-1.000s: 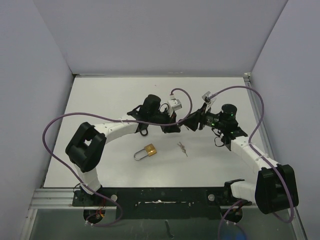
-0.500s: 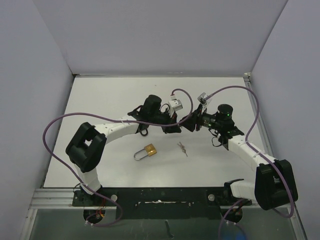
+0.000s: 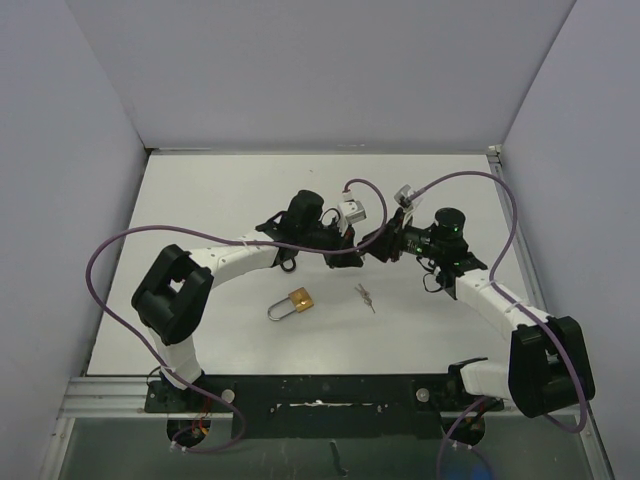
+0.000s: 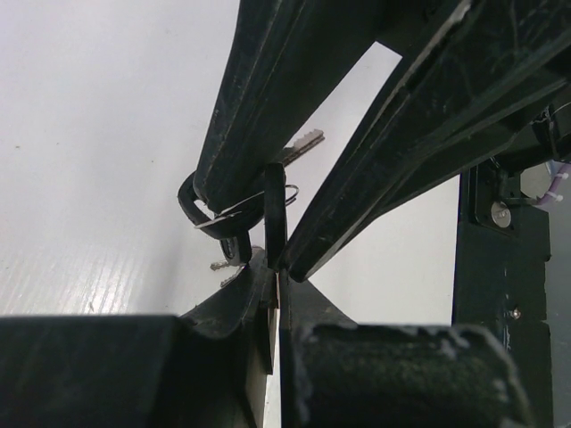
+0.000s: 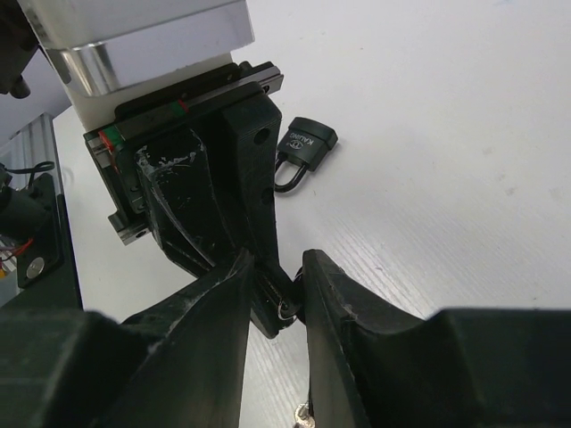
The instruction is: Unlock with the key
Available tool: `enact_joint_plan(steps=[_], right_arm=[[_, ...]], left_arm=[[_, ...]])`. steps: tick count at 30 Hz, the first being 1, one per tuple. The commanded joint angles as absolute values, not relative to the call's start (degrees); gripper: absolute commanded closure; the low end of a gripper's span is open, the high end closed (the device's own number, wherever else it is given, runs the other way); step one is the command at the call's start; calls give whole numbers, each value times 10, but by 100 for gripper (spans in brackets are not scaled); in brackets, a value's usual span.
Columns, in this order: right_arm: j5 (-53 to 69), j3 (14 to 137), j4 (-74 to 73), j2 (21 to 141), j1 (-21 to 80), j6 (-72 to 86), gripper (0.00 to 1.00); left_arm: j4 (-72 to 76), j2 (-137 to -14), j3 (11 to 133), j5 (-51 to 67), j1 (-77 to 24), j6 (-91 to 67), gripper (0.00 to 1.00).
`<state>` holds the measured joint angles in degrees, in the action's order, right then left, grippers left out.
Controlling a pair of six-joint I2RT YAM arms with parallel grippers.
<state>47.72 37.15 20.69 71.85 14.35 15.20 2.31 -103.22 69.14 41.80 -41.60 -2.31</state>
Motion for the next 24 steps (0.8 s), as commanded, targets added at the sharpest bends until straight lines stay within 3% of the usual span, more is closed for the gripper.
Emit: enact_joint_plan(steps=[1, 13, 24], right_arm=[[495, 387, 243, 722, 147, 140, 71], [504, 392, 218, 727, 148, 123, 72], [511, 395, 214, 740, 151, 117, 88]], left_arm=[[41, -1025, 712, 438, -419, -8, 100], [14, -1015, 717, 435, -418, 15, 100], [3, -1010, 725, 431, -412, 23, 98]])
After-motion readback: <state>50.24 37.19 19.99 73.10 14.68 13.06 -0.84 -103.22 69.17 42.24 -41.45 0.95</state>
